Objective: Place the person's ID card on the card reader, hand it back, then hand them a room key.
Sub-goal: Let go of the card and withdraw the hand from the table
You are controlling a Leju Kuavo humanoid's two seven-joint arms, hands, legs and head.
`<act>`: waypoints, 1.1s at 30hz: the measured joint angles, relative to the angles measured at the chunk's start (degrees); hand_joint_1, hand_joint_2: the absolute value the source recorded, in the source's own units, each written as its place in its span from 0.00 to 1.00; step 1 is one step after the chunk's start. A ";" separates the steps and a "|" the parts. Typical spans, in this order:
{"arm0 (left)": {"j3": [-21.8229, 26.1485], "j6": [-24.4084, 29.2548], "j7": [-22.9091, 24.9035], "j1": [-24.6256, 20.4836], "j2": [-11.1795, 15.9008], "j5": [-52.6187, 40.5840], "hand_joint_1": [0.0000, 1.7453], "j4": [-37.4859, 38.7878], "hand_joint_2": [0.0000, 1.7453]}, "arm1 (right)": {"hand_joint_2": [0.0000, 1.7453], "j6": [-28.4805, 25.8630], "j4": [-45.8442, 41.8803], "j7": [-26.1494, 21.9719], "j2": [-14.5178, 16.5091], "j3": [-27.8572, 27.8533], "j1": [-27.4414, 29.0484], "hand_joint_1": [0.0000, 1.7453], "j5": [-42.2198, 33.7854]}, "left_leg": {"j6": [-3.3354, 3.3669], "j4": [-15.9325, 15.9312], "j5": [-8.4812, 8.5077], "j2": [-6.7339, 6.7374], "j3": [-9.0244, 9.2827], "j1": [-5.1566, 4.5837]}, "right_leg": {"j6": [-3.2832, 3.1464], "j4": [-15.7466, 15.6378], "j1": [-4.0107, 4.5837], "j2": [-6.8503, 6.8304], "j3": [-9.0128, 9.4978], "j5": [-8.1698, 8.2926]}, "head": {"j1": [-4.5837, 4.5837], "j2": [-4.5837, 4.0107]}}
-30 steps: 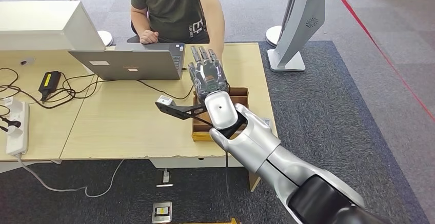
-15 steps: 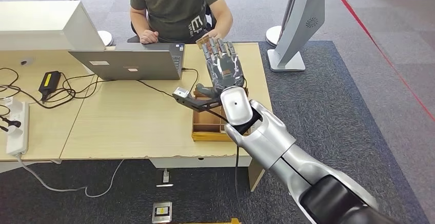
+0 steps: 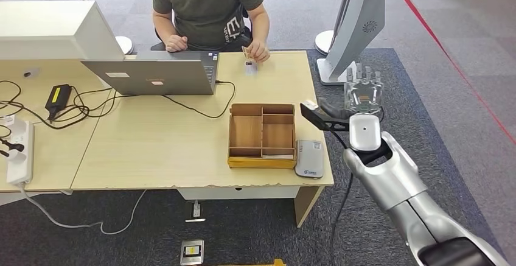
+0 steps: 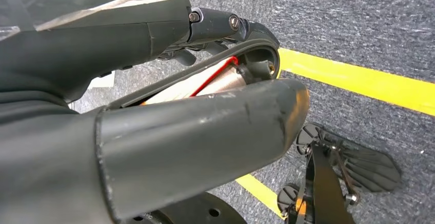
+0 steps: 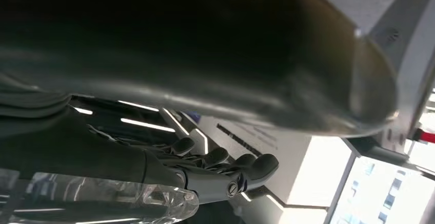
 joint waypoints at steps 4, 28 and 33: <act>0.19 0.43 -0.90 0.08 -0.01 0.56 0.00 0.00 0.00 | 0.00 2.03 -5.17 0.73 -5.90 -7.92 8.87 0.00 0.07 | -0.01 -0.01 -0.04 -0.08 0.00 0.02 | 0.06 -0.01 0.02 -0.07 0.06 -0.10 | 0.01 0.00; 1.50 2.97 -5.73 -0.54 -1.21 0.99 0.00 0.00 0.00 | 0.00 -37.53 29.18 -32.93 5.28 -63.44 34.09 0.00 -34.71 | -0.23 -0.20 -0.40 0.30 0.36 0.10 | -0.09 0.01 0.09 0.40 0.11 -0.41 | 0.03 -0.01; 1.82 3.50 -6.40 -0.77 -1.53 0.90 0.00 0.00 0.00 | 0.00 -41.48 40.77 -28.68 14.10 -71.28 32.17 0.00 -39.58 | -0.35 -0.26 -0.43 0.36 0.45 0.26 | -0.27 0.09 0.24 0.47 0.19 -0.50 | 0.02 0.00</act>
